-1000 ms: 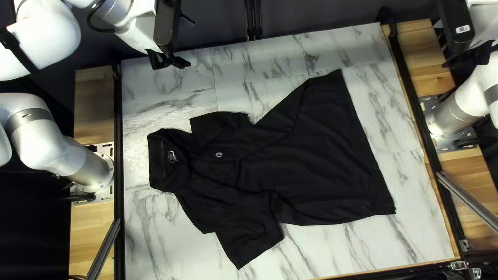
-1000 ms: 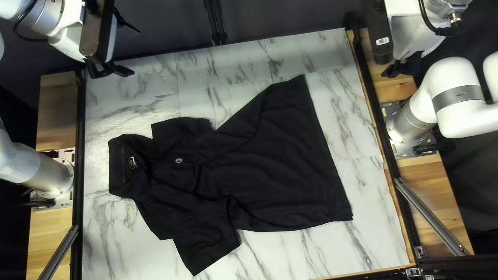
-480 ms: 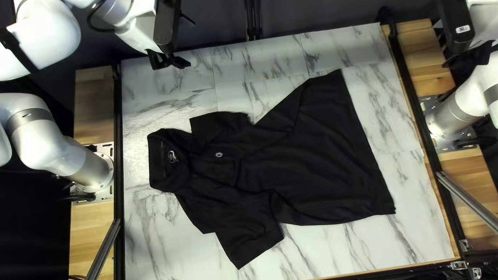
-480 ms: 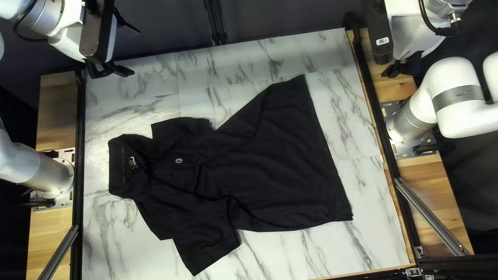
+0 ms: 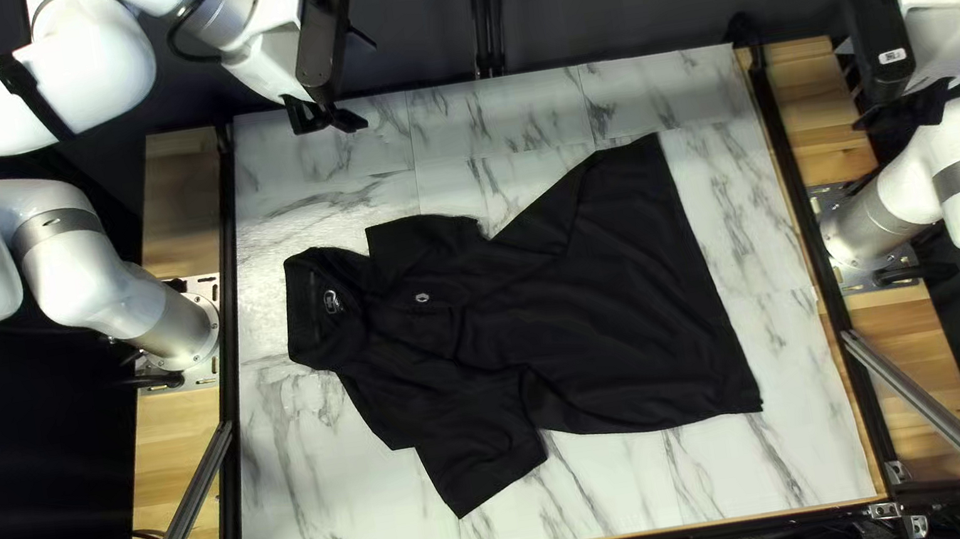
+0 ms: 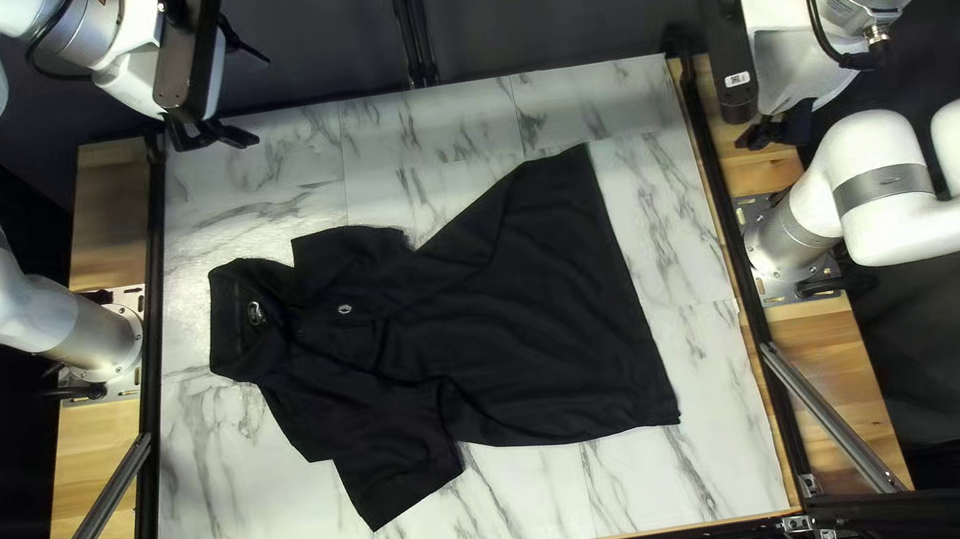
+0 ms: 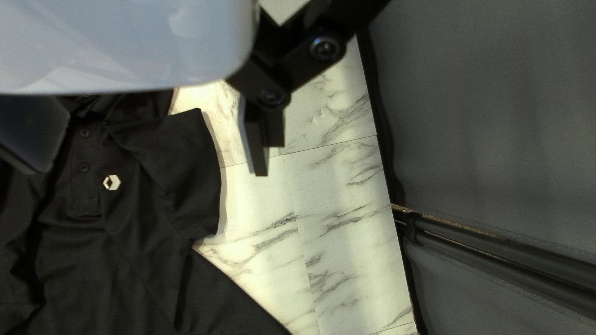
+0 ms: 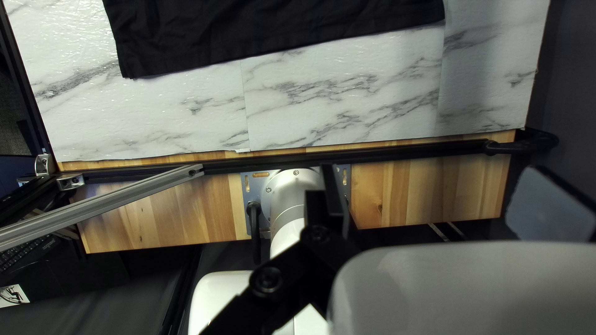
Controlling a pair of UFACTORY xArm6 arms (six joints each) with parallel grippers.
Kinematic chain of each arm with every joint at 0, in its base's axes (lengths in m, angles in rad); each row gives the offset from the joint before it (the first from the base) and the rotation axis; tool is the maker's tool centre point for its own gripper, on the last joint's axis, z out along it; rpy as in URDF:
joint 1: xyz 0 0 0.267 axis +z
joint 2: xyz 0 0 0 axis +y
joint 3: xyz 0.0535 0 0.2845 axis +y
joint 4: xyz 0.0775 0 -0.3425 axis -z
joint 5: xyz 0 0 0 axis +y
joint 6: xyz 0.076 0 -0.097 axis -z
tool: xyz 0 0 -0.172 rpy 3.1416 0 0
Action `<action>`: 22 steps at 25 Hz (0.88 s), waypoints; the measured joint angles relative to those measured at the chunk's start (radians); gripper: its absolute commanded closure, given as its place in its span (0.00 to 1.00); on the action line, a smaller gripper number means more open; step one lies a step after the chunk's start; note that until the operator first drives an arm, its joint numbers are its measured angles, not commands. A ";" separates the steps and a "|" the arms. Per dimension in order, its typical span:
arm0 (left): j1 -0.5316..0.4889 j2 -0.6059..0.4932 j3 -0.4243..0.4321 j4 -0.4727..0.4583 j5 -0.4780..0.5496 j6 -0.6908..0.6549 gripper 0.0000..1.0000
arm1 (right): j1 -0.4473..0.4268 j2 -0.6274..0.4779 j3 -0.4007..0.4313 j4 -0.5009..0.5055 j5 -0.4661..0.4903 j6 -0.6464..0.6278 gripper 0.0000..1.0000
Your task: Fold t-shirt
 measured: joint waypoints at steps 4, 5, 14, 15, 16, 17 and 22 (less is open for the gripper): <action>0.000 0.000 0.000 0.000 0.000 0.000 0.00 | 0.000 0.000 0.000 0.000 0.000 0.000 0.00; 0.000 0.000 0.000 0.000 0.000 0.000 0.00 | 0.000 0.000 0.000 0.000 0.000 0.000 0.00; 0.000 0.000 0.000 0.000 0.000 0.000 0.00 | 0.000 0.000 0.000 0.000 0.000 0.000 0.00; -0.003 -0.002 0.003 0.000 -0.001 -0.003 0.00 | 0.000 0.000 0.000 0.000 0.000 0.000 0.00; -0.011 -0.005 0.010 0.005 -0.002 -0.016 0.00 | 0.000 0.000 0.000 0.000 0.000 0.000 0.00; -0.030 -0.011 0.023 0.017 -0.006 -0.041 0.00 | 0.000 0.000 0.000 0.000 0.000 0.000 0.00; -0.223 -0.051 0.107 0.149 -0.056 -0.300 0.00 | 0.000 0.000 0.000 0.000 0.000 0.000 0.00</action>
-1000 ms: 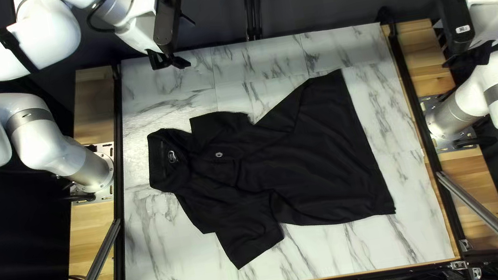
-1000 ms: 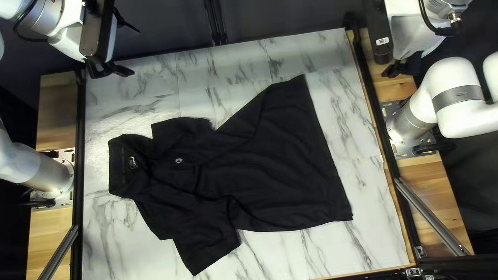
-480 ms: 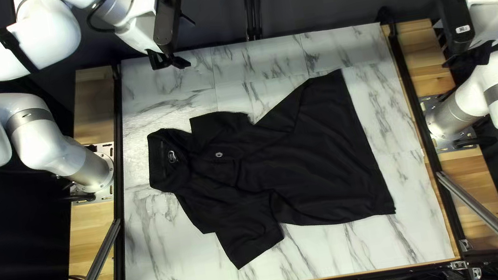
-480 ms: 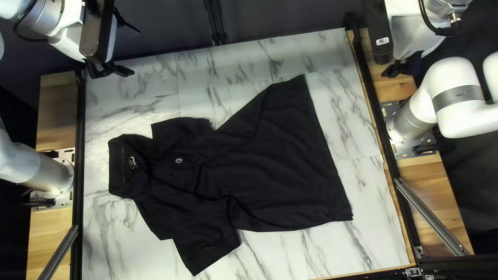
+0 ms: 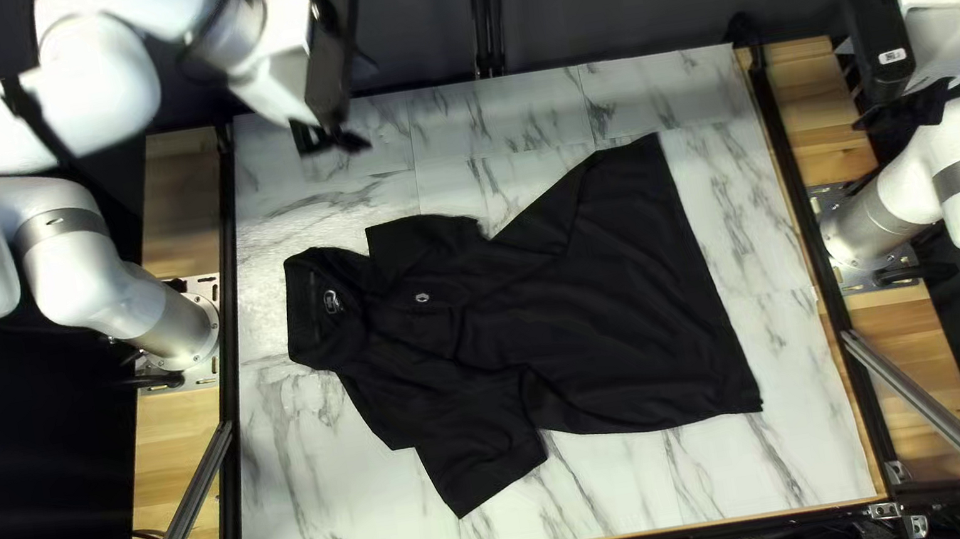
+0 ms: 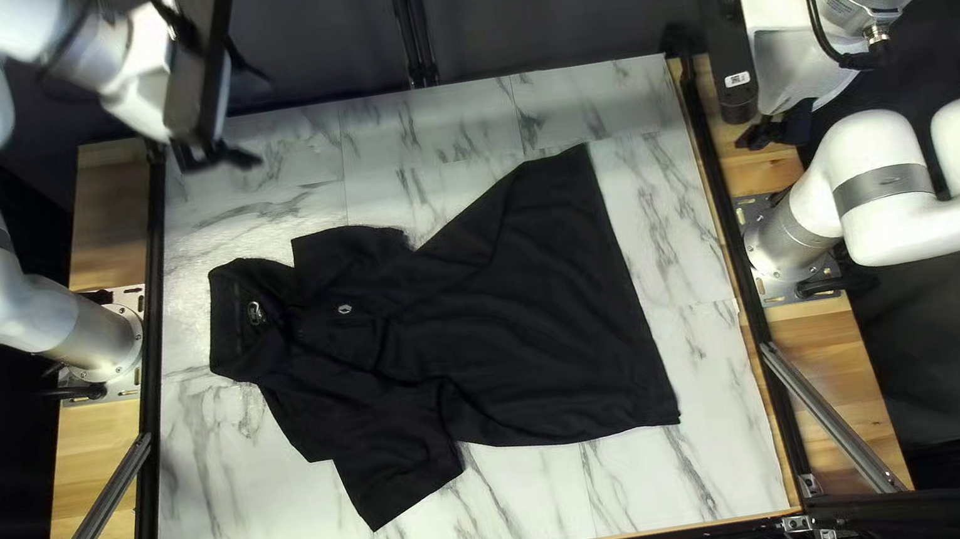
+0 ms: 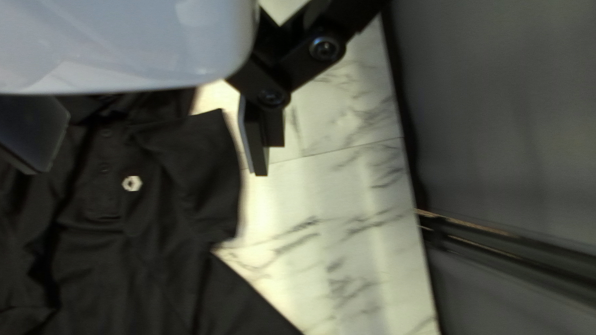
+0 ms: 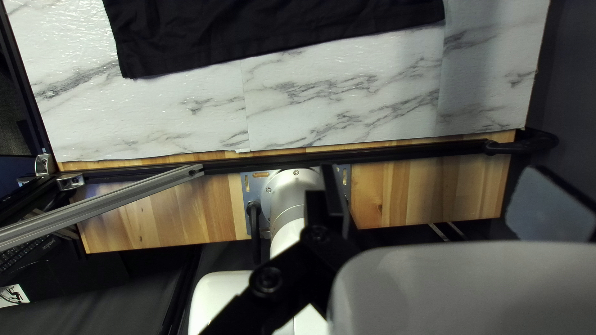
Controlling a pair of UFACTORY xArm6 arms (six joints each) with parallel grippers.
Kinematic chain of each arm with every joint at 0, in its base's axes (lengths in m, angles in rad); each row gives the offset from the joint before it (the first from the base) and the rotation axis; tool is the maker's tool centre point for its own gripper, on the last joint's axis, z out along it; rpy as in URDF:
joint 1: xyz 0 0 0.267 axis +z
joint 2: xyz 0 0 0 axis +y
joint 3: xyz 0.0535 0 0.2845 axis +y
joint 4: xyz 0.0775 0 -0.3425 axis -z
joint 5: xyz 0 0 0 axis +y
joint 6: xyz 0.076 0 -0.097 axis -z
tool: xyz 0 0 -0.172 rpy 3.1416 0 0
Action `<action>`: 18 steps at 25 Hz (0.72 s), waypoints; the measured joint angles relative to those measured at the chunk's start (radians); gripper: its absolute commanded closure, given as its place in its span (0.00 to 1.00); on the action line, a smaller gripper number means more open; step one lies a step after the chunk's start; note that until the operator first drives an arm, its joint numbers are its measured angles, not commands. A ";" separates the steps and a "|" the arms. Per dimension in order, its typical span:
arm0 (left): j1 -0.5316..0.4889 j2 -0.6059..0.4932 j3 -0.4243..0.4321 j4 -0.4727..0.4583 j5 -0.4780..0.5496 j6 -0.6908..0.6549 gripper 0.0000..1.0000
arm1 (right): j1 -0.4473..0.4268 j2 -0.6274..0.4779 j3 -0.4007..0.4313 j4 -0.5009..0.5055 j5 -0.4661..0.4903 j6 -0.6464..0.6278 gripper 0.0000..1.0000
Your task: Fold t-shirt
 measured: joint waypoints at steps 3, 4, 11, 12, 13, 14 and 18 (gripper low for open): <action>-0.146 0.014 0.041 0.120 -0.050 -0.212 0.00 | 0.000 0.000 0.000 0.000 0.000 0.000 0.00; -0.197 0.034 0.049 0.164 -0.070 -0.290 0.00 | 0.000 0.000 0.000 0.000 0.000 0.000 0.00; -0.505 0.346 0.050 0.408 -0.228 -0.770 0.00 | 0.000 0.000 0.000 0.000 0.000 0.000 0.00; -0.540 0.394 0.040 0.429 -0.244 -0.822 0.00 | 0.000 0.000 0.000 0.000 0.000 0.000 0.00; -0.575 0.433 0.026 0.448 -0.250 -0.869 0.00 | 0.000 0.000 0.000 0.000 0.000 0.000 0.00; -0.603 0.459 0.009 0.464 -0.245 -0.906 0.00 | 0.000 0.000 0.000 0.000 0.000 0.000 0.00; -0.641 0.491 -0.016 0.490 -0.228 -0.959 0.00 | 0.000 0.000 0.000 0.000 0.000 0.000 0.00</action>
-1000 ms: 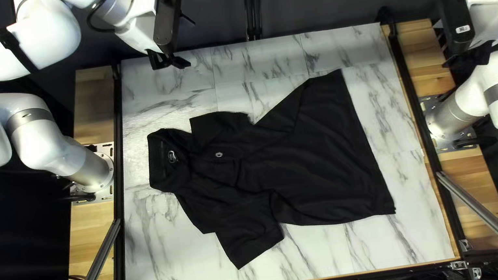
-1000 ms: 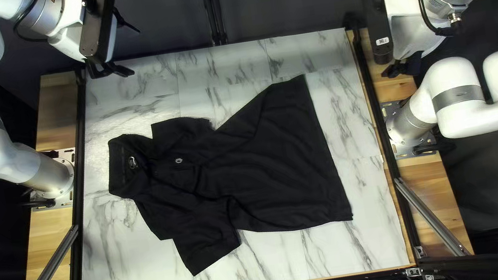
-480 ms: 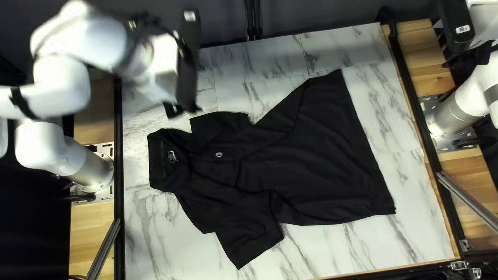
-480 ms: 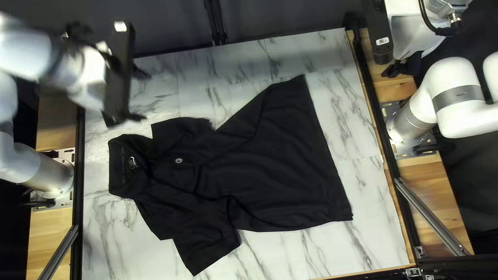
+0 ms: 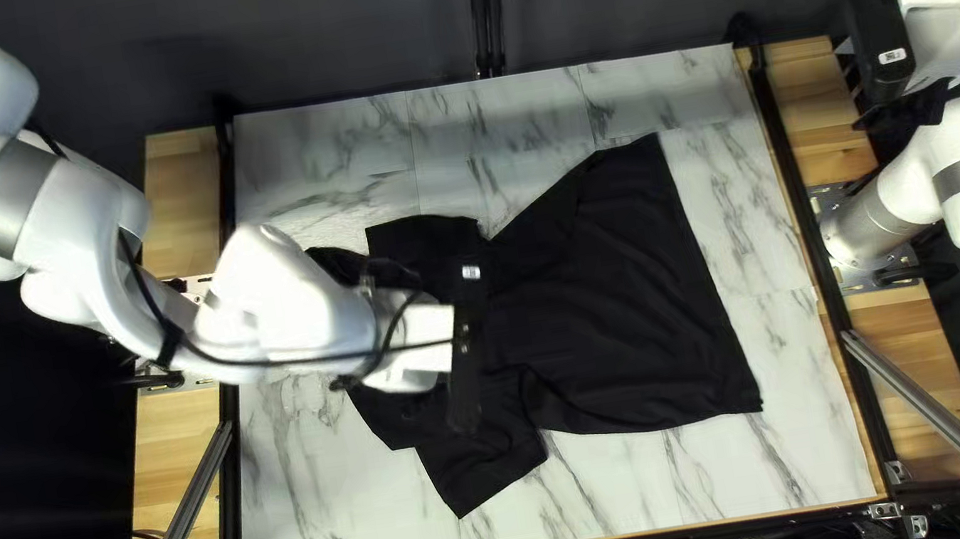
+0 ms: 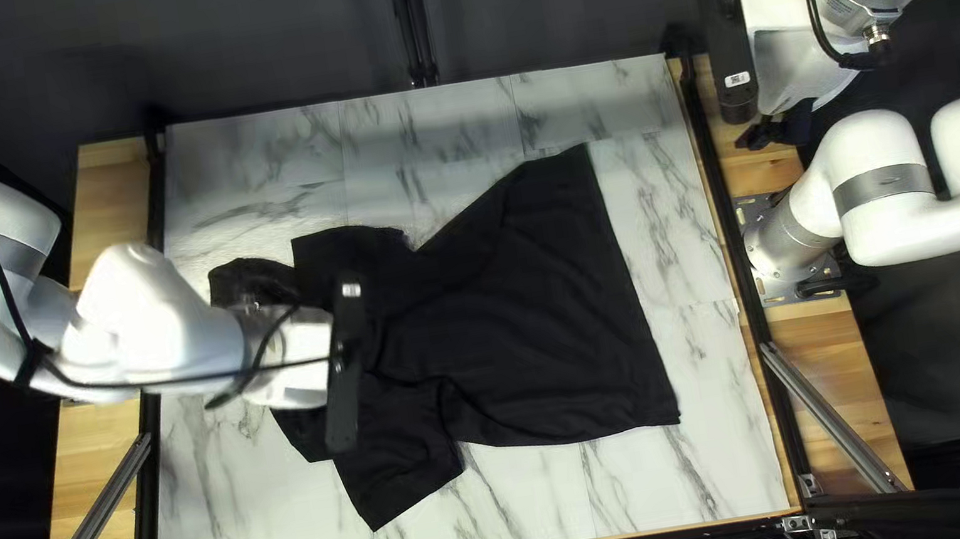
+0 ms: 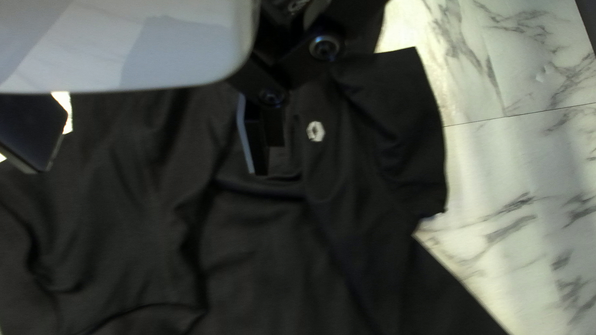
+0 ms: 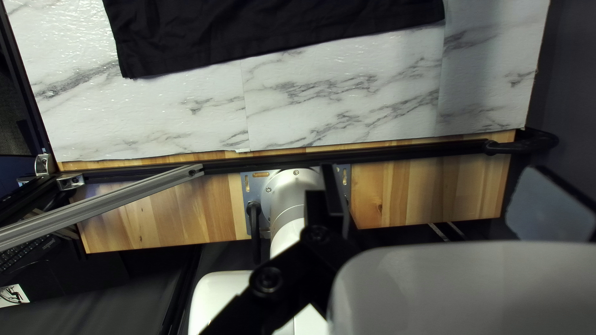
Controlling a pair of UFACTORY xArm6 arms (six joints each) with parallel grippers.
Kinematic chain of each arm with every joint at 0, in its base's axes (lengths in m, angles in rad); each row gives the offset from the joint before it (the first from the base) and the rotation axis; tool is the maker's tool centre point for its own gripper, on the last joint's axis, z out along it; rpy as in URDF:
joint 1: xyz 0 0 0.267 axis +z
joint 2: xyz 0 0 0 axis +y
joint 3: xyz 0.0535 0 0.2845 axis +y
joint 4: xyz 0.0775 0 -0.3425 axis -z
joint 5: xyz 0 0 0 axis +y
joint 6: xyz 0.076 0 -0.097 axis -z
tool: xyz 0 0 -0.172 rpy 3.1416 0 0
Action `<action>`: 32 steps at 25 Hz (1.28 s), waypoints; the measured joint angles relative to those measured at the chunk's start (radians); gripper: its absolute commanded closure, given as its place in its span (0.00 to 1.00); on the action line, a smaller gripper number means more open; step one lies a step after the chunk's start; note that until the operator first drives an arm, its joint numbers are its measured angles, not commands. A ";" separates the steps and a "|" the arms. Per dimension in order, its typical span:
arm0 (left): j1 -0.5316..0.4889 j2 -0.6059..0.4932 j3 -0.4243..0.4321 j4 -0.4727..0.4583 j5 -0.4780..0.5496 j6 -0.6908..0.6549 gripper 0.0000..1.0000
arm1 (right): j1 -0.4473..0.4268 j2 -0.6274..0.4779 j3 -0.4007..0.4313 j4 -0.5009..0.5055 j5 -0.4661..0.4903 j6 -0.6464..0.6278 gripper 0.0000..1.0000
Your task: Fold t-shirt
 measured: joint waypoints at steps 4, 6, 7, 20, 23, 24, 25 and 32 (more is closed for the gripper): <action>-0.001 0.001 -0.001 0.001 0.001 -0.002 0.00 | 0.000 0.000 0.000 0.000 0.000 0.000 0.00; -0.004 0.000 0.002 0.002 -0.001 -0.009 0.00 | 0.000 0.000 0.000 0.000 0.000 0.000 0.00; -0.011 0.008 0.002 0.004 -0.004 -0.022 0.00 | 0.000 0.000 0.000 0.000 0.000 0.000 0.00; -0.251 0.372 -0.206 -0.018 0.007 -0.116 0.00 | 0.000 0.000 0.000 0.000 0.000 0.000 0.00; -0.260 0.391 -0.218 -0.046 0.043 -0.048 0.00 | 0.000 0.000 0.000 0.000 0.000 0.000 0.00; -0.261 0.392 -0.218 -0.049 0.046 -0.043 0.00 | 0.000 0.000 0.000 0.000 0.000 0.000 0.00; -0.261 0.392 -0.218 -0.050 0.047 -0.041 0.00 | 0.000 0.000 0.000 0.000 0.000 0.000 0.00; -0.260 0.448 -0.256 -0.033 0.038 0.005 0.00 | 0.000 0.000 0.000 0.000 0.000 0.000 0.00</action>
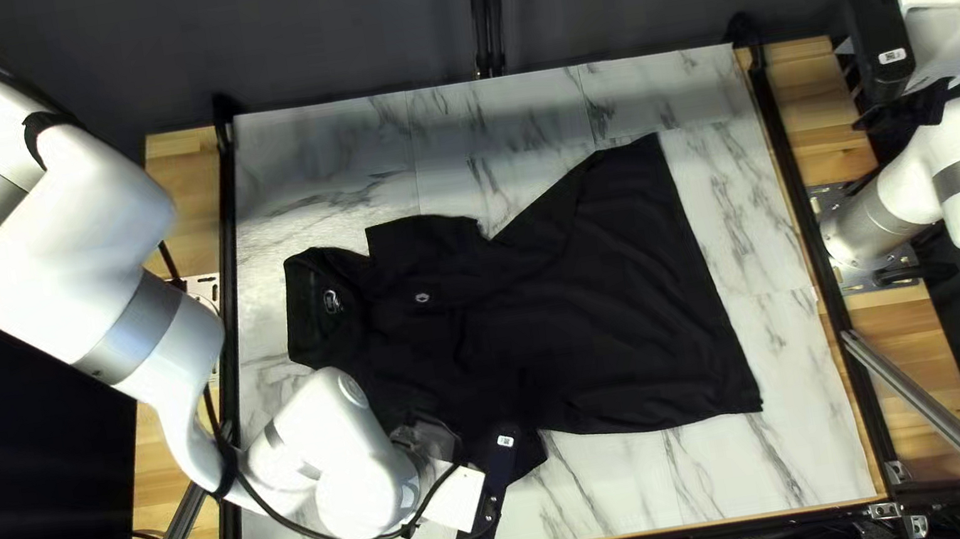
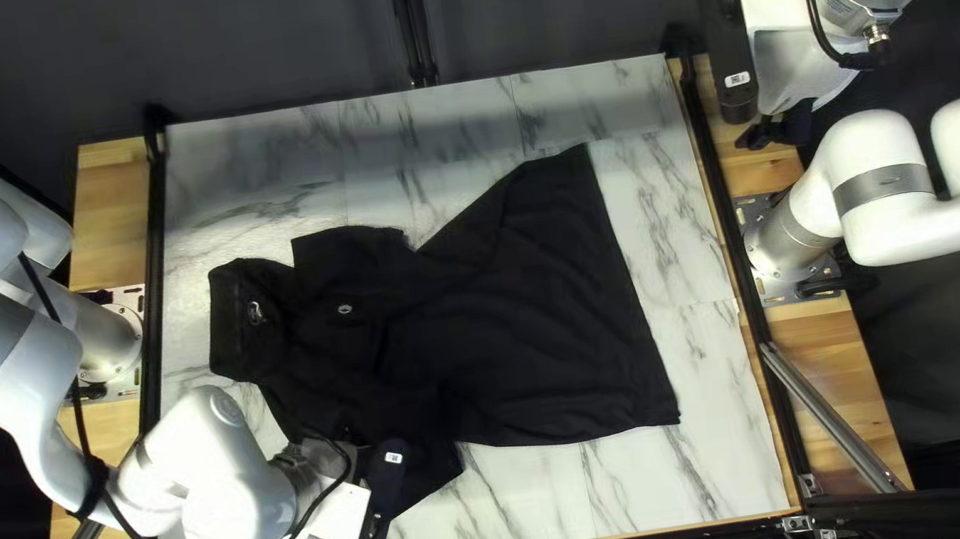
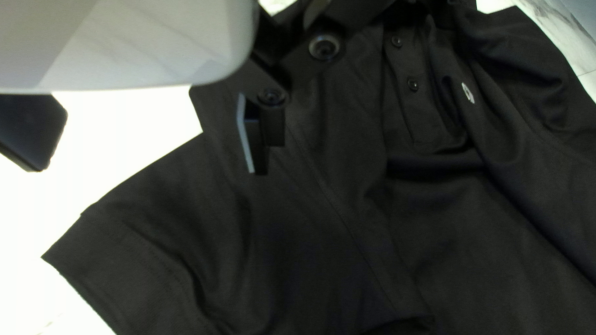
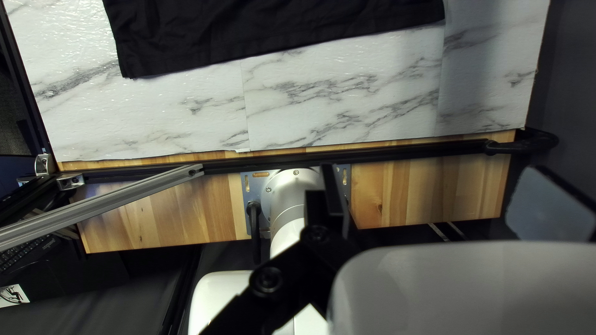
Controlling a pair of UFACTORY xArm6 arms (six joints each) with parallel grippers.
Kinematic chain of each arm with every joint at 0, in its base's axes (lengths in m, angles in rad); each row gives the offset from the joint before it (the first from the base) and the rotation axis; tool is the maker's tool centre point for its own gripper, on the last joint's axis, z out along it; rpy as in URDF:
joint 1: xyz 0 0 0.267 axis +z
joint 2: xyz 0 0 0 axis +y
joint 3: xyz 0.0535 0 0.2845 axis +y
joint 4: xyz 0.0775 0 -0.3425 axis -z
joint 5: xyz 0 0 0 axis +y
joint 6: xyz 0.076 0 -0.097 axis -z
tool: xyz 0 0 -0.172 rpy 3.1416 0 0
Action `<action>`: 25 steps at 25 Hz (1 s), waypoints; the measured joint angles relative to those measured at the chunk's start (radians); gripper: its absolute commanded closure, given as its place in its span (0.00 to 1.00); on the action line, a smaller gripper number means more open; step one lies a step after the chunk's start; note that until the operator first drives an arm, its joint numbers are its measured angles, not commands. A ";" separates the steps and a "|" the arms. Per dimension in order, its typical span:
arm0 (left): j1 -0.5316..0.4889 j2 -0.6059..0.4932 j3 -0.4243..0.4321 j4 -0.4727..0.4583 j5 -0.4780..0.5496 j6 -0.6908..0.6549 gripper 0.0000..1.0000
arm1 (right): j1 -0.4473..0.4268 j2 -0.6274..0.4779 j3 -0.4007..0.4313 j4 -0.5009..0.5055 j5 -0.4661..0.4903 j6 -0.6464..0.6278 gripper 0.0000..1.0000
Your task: Fold t-shirt
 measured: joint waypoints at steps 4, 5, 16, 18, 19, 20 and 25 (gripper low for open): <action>-0.017 0.045 -0.041 0.035 0.006 0.098 0.00 | 0.000 0.000 0.000 0.000 0.000 0.000 0.00; -0.024 0.055 -0.055 0.043 0.017 0.133 0.00 | 0.000 0.000 0.000 0.000 0.000 0.000 0.00; -0.040 0.055 -0.072 0.064 0.085 0.219 0.00 | 0.000 0.000 0.000 0.000 0.000 0.000 0.00; -0.049 0.061 -0.082 0.065 0.099 0.221 0.00 | 0.000 0.000 0.000 0.000 0.000 0.000 0.00; -0.057 0.066 -0.094 0.065 0.115 0.226 0.00 | 0.000 0.000 0.000 0.000 0.000 0.000 0.00; -0.068 0.072 -0.110 0.065 0.134 0.234 0.00 | 0.000 0.000 0.000 0.000 0.000 0.000 0.00; -0.091 0.132 -0.184 0.058 0.182 0.286 0.00 | 0.000 0.000 0.000 0.000 0.000 0.000 0.00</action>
